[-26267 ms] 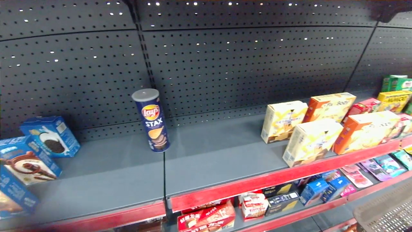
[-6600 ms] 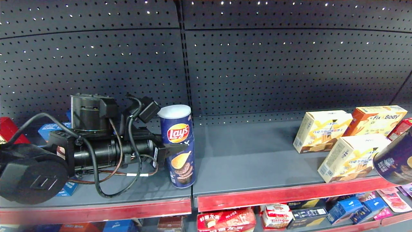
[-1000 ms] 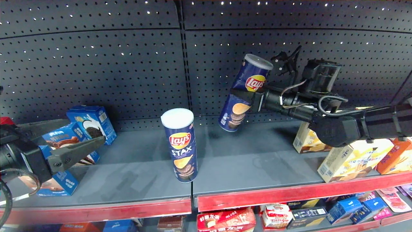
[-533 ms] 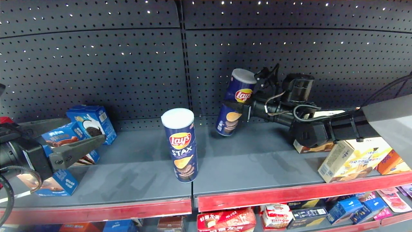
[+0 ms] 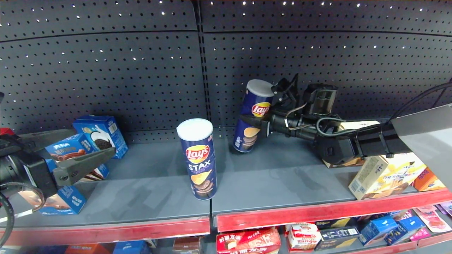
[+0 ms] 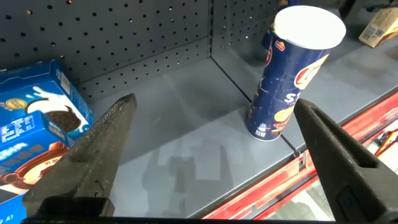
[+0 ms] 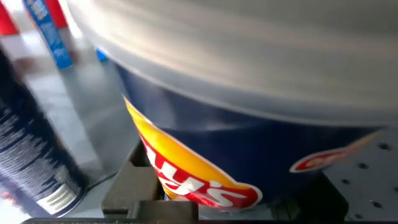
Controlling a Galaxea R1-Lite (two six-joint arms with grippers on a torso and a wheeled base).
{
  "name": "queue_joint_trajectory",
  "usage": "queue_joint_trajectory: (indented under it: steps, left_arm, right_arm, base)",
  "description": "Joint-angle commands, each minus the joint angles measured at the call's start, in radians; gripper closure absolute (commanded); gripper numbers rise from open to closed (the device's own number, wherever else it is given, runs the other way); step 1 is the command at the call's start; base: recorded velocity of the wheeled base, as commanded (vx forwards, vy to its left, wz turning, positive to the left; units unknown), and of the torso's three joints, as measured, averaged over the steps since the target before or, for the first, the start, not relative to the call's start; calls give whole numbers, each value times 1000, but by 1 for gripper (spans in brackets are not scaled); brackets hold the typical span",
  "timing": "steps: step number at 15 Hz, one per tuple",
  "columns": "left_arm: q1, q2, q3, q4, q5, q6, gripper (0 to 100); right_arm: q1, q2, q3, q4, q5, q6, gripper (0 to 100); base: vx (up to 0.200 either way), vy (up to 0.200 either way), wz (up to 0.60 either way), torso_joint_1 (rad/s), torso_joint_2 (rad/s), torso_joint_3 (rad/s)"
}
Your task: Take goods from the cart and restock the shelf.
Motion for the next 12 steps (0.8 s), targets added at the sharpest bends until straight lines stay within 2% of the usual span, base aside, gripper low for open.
queue_joint_trajectory:
  steps: [1,5,7,12]
  left_arm:
    - [0,-1,0,-1,0,0,0]
    - [0,-8,2,1,0,0,0]
    - [0,-15,8,1,0,0,0]
    - [0,-24,10,1,0,0,0]
  right_arm:
    - [7,-20,10,9,-4,-16,100]
    - [47,-38,83,24,-47,-60,100]
    - [68,-34,88,23,-79,-63,100]
    - [73,-26,85,38,-82,-67,100]
  base:
    - [0,0,0,0,0,0]
    - [0,0,0,0,0,0]
    - [0,0,0,0,0,0]
    - [0,0,0,0,0,0]
